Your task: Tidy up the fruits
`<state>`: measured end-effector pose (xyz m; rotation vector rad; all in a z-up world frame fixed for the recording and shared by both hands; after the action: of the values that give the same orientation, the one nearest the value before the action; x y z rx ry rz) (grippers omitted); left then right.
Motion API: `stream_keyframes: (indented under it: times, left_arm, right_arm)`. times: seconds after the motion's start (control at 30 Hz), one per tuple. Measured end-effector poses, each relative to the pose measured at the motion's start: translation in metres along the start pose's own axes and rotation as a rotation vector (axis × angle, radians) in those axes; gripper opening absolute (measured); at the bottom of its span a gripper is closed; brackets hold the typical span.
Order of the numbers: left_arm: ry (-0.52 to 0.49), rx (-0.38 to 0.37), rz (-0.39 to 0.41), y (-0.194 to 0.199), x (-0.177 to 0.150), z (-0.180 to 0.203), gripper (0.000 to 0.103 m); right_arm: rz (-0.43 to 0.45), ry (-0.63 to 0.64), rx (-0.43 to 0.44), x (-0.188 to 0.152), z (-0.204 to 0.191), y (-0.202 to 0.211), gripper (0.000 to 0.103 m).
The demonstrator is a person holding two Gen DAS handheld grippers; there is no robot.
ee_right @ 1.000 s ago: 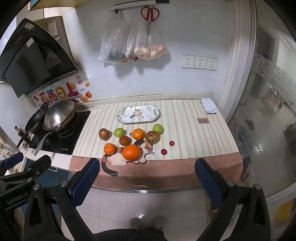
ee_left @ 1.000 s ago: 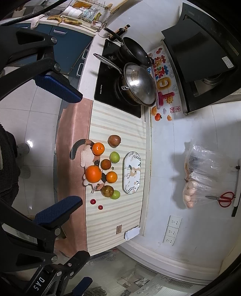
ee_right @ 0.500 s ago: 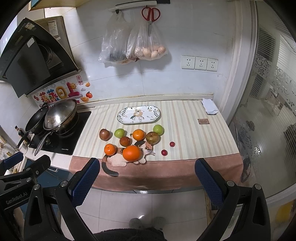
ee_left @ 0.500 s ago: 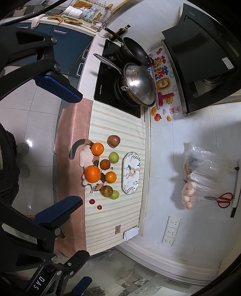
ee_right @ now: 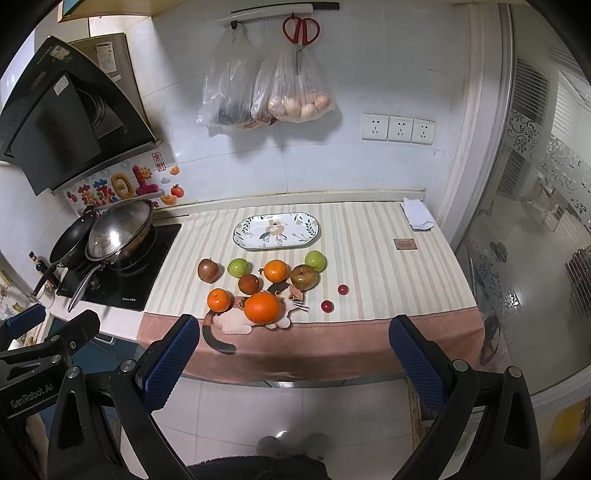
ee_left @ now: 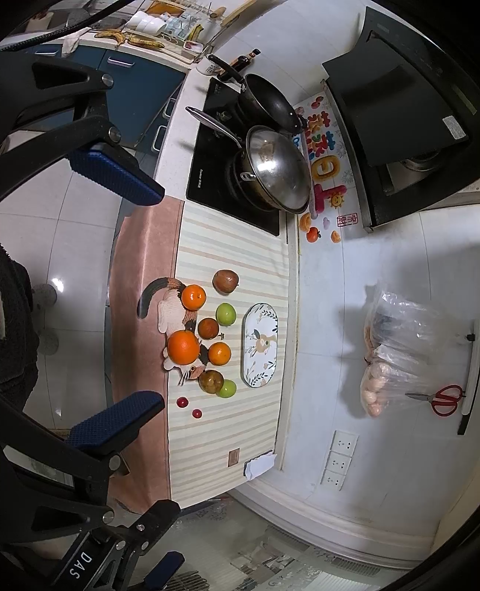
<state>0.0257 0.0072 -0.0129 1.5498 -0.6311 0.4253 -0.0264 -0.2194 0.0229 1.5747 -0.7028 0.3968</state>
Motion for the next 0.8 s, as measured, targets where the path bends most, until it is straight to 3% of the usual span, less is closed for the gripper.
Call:
stream_keyframes:
  times: [0.5, 0.67, 0.8]
  left_arm:
    - [0.014, -0.002, 0.007, -0.003, 0.001, -0.009, 0.103]
    - [0.017, 0.015, 0.024, -0.031, 0.016, -0.023, 0.103]
    - [0.006, 0.029, -0.014, -0.072, 0.025, -0.036, 0.103]
  right_arm:
    - [0.007, -0.026, 0.017, 0.002, -0.006, -0.001, 0.103]
    - [0.015, -0.088, 0.042, 0.005, -0.004, -0.015, 0.103]
    - [-0.01, -0.115, 0.028, 0.005, -0.008, -0.047, 0.103]
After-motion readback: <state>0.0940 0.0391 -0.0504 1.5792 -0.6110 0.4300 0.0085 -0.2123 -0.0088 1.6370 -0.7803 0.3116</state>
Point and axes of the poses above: each gripper's, at about its wrist camera, not at the fingertips, and y roughly against the way its jaws point, z to its right, x to its top, the point moved 4 cm from there along -y, roughly the way its jaws point, and after that the axes turned 5 degrees about -y, right-handed, at the moved point
